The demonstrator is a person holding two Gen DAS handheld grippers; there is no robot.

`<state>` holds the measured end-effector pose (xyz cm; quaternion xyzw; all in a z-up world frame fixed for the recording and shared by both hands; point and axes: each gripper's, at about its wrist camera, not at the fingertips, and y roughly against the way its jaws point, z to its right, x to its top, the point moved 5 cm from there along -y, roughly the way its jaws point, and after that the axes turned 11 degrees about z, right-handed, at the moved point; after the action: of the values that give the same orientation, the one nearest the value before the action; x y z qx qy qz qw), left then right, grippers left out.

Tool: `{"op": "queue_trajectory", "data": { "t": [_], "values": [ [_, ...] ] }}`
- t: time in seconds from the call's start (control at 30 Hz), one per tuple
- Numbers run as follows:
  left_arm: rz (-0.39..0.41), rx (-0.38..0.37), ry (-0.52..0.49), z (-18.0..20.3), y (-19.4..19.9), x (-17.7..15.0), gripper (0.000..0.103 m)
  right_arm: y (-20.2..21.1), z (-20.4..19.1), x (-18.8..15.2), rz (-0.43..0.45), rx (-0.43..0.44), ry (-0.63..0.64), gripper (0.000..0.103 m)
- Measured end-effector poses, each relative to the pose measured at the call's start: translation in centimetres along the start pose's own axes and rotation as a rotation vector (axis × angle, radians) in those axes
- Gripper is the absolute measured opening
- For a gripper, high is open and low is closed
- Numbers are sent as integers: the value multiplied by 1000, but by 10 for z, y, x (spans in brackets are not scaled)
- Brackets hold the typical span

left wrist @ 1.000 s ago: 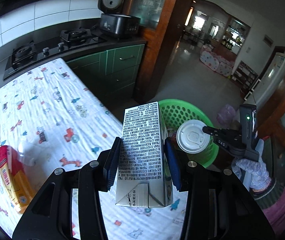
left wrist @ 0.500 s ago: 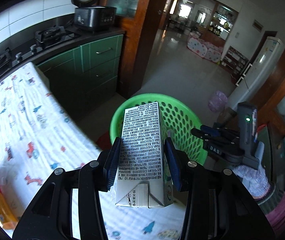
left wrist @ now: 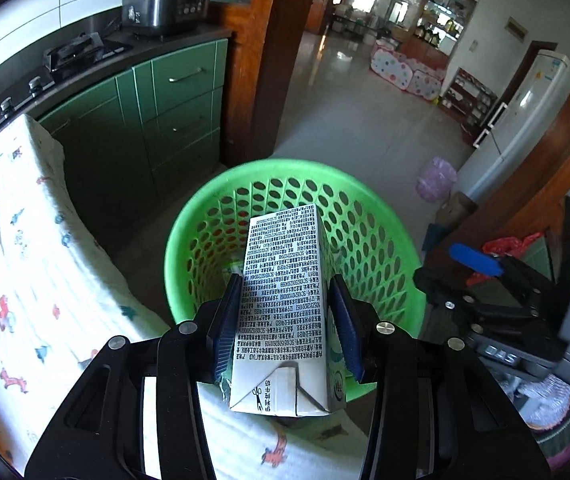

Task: Collect trash
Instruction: 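Drop the white milk carton into the green basket with the left gripper, then move both open grippers back over the table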

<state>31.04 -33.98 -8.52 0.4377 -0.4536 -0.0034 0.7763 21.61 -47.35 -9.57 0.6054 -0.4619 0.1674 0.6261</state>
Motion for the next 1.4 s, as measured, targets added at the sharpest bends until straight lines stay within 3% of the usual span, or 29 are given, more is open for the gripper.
{"op": "queue_trajectory", "data": {
  "t": [0.27,0.33,0.4,0.73,1.07,1.4],
  "values": [
    [-15,6,-2,2,-13,-7,45,2,3,-5,6,-1,-24,80],
    [-6,-3,2,2,-12,-6,55,2,1,-5,8,-1,-24,80],
    [20,0,-3,1,-7,-5,59,3,0,-5,8,2,-26,81],
    [56,54,30,-22,39,-14,59,21,-25,2,38,21,18,85],
    [132,232,103,-84,118,-36,60,39,-74,9,77,81,69,93],
    [182,451,220,-170,188,-67,74,41,-134,8,68,177,111,93]
  ]
}}
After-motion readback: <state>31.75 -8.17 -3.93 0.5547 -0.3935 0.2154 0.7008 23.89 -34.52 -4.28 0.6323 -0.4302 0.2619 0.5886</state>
